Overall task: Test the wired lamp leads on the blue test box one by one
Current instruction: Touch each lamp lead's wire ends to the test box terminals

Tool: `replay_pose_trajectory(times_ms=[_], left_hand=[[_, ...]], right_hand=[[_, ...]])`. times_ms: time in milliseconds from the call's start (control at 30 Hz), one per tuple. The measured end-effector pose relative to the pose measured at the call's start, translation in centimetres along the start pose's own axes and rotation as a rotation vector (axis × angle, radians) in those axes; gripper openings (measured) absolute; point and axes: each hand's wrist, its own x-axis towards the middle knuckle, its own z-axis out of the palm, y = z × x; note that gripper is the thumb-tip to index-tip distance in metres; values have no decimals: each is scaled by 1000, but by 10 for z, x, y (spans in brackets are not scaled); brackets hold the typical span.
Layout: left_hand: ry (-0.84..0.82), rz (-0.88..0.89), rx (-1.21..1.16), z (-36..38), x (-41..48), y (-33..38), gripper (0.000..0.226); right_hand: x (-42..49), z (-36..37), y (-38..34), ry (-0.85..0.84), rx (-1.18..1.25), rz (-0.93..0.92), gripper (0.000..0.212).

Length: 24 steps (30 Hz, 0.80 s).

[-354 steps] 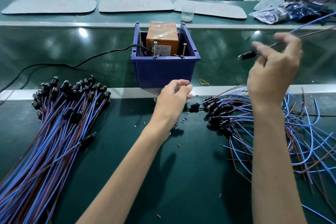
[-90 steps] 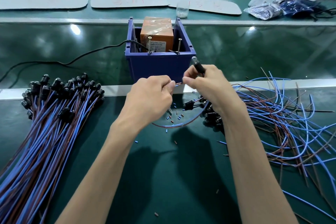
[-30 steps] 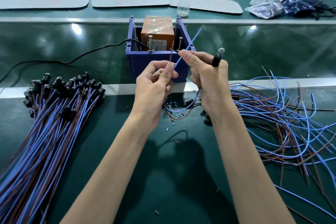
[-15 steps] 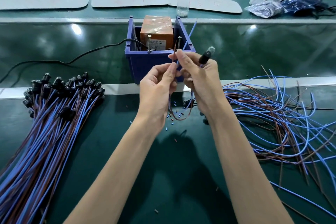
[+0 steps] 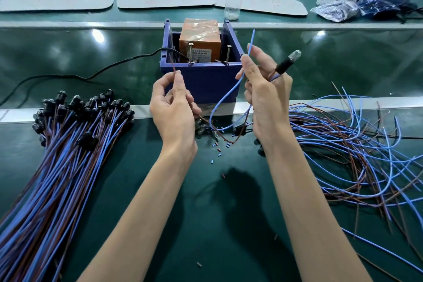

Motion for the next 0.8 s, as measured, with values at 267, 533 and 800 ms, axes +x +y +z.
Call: replay_pose_trajectory(times_ms=[267,533,800], left_hand=[[19,66,8,-1,6,0,11],[-17,136,47,0,6,-7,32],[-33,74,83,-10,20,-5,22]], right_hand=[[8,-5,3,173,-32,2,26],[12,-10,8,242,-49,52,24],[15,-13,18,175,-175,78,31]])
